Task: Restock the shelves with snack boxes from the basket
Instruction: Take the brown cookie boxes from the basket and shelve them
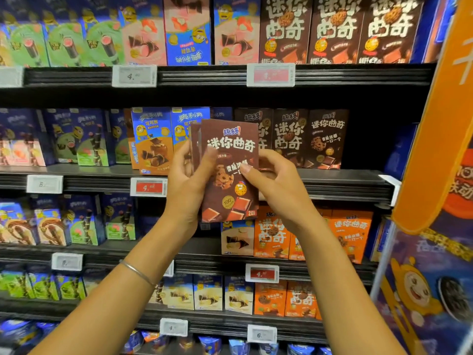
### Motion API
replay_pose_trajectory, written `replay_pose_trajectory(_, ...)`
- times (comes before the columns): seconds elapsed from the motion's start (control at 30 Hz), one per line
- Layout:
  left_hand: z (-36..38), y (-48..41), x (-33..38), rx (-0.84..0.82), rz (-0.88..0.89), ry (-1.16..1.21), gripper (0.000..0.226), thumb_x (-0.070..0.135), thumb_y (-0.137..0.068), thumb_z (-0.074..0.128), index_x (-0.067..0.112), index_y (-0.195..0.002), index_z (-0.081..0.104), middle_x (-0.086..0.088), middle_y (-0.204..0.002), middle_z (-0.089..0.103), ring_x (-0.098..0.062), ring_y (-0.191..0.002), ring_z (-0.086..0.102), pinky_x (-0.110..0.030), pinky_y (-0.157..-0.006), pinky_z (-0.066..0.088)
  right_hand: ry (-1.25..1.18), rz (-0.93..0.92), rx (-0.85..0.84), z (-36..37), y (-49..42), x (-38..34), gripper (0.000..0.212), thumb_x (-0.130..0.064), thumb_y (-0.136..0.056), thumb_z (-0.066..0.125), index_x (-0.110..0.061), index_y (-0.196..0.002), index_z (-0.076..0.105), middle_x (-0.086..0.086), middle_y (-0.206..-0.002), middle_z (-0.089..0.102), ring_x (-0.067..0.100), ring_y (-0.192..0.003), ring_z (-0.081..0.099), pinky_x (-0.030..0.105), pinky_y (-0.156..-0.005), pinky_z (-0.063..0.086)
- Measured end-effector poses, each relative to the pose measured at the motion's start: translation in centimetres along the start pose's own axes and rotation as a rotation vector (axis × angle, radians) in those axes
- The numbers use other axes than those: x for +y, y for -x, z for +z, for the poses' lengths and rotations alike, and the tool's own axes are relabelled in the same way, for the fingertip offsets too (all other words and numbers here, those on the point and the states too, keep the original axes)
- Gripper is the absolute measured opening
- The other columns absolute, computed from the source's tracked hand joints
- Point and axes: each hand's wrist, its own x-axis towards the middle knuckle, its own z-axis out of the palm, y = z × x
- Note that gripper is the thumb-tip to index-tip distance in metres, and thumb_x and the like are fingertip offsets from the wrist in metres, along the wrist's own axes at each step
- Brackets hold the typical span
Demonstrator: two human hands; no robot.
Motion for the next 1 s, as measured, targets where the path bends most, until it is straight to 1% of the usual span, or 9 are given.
replay_pose_trajectory(0.07,0.6,-0.1,-0.1,0.061,-0.057,-0.014,0.065,0.072,-0.089,0.061,0.022,-0.131,0.060,-0.005,-0.118,0.079,-0.025,-0.106,0.078,-0.043,-0.084,0.066,-0.054,0.017,0.000,-0.7,0.1,0.0,0.031,-0.024,-0.095,0.069,-0.017,-0.125,0.062,-0.006,-0.108,0.075,0.010,-0.092,0.075,0.028,-0.070,0.060)
replay_pose_trajectory(0.1,0.7,-0.2,-0.3,0.094,-0.090,-0.035,0.060,0.071,-0.095,0.056,0.023,-0.130,0.061,-0.004,-0.116,0.079,-0.025,-0.106,0.078,-0.045,-0.084,0.066,-0.083,0.019,-0.005,-1.1,0.2,0.1,0.029,-0.022,-0.096,0.068,-0.017,-0.124,0.063,-0.008,-0.103,0.077,0.010,-0.091,0.075,0.026,-0.068,0.060)
replay_pose_trajectory(0.23,0.3,-0.6,-1.2,0.145,-0.118,-0.069,0.044,0.045,-0.105,0.060,0.013,-0.135,0.059,-0.004,-0.110,0.081,-0.021,-0.099,0.080,-0.030,-0.068,0.065,-0.073,-0.012,0.042,-3.1,-0.1,0.5,0.026,-0.018,-0.096,0.068,-0.015,-0.122,0.066,-0.008,-0.103,0.077,0.010,-0.092,0.075,0.023,-0.066,0.059)
replay_pose_trajectory(0.37,-0.2,-0.7,-1.5,0.162,-0.114,-0.069,0.036,0.044,-0.105,0.060,0.015,-0.125,0.064,-0.003,-0.107,0.082,-0.018,-0.092,0.080,-0.027,-0.066,0.063,-0.019,-0.009,0.221,-6.9,-2.1,1.1,0.018,-0.023,-0.097,0.066,-0.023,-0.114,0.069,-0.009,-0.102,0.077,0.010,-0.092,0.076,0.026,-0.066,0.060)
replay_pose_trajectory(0.47,-0.5,-0.8,-1.6,0.174,-0.122,-0.063,0.034,0.046,-0.106,0.059,0.017,-0.123,0.066,-0.003,-0.107,0.082,-0.017,-0.091,0.081,-0.026,-0.064,0.062,0.108,-0.028,0.421,-9.8,-4.7,1.9,0.023,-0.028,-0.095,0.068,-0.023,-0.117,0.069,-0.009,-0.102,0.077,0.006,-0.091,0.075,0.030,-0.070,0.062)
replay_pose_trajectory(0.57,-0.6,-0.7,-1.8,0.158,-0.120,-0.047,0.034,0.046,-0.106,0.060,0.018,-0.122,0.066,-0.003,-0.108,0.082,-0.017,-0.093,0.081,-0.027,-0.065,0.063,0.273,-0.016,0.542,-11.2,-7.2,3.0,0.032,-0.034,-0.094,0.069,-0.025,-0.124,0.065,-0.007,-0.114,0.073,0.008,-0.097,0.072,0.031,-0.075,0.063)
replay_pose_trajectory(0.73,-0.5,-0.4,-1.8,0.132,-0.125,-0.019,0.039,0.045,-0.105,0.060,0.016,-0.130,0.064,-0.005,-0.112,0.081,-0.020,-0.097,0.080,-0.029,-0.067,0.063,0.451,0.024,0.638,-11.3,-9.7,5.0,0.017,-0.031,-0.095,0.067,-0.021,-0.109,0.065,-0.002,-0.106,0.071,0.014,-0.097,0.071,0.026,-0.070,0.059)
replay_pose_trajectory(0.9,-0.4,0.2,-1.4,0.103,-0.140,-0.025,0.041,0.050,-0.101,0.061,0.019,-0.129,0.063,-0.001,-0.111,0.081,-0.018,-0.098,0.080,-0.027,-0.066,0.063,0.587,0.069,0.661,-10.0,-10.5,5.9,0.042,-0.034,-0.097,0.065,-0.013,-0.133,0.057,0.009,-0.131,0.064,0.026,-0.119,0.064,0.048,-0.091,0.059)
replay_pose_trajectory(1.0,-0.4,0.3,-1.3,0.096,-0.136,-0.013,0.040,0.050,-0.100,0.062,0.019,-0.125,0.064,-0.004,-0.111,0.081,-0.020,-0.097,0.080,-0.028,-0.066,0.063,0.636,0.076,0.665,-9.3,-10.9,6.0,0.047,-0.034,-0.098,0.063,-0.012,-0.139,0.055,0.011,-0.137,0.061,0.029,-0.124,0.060,0.050,-0.097,0.056)
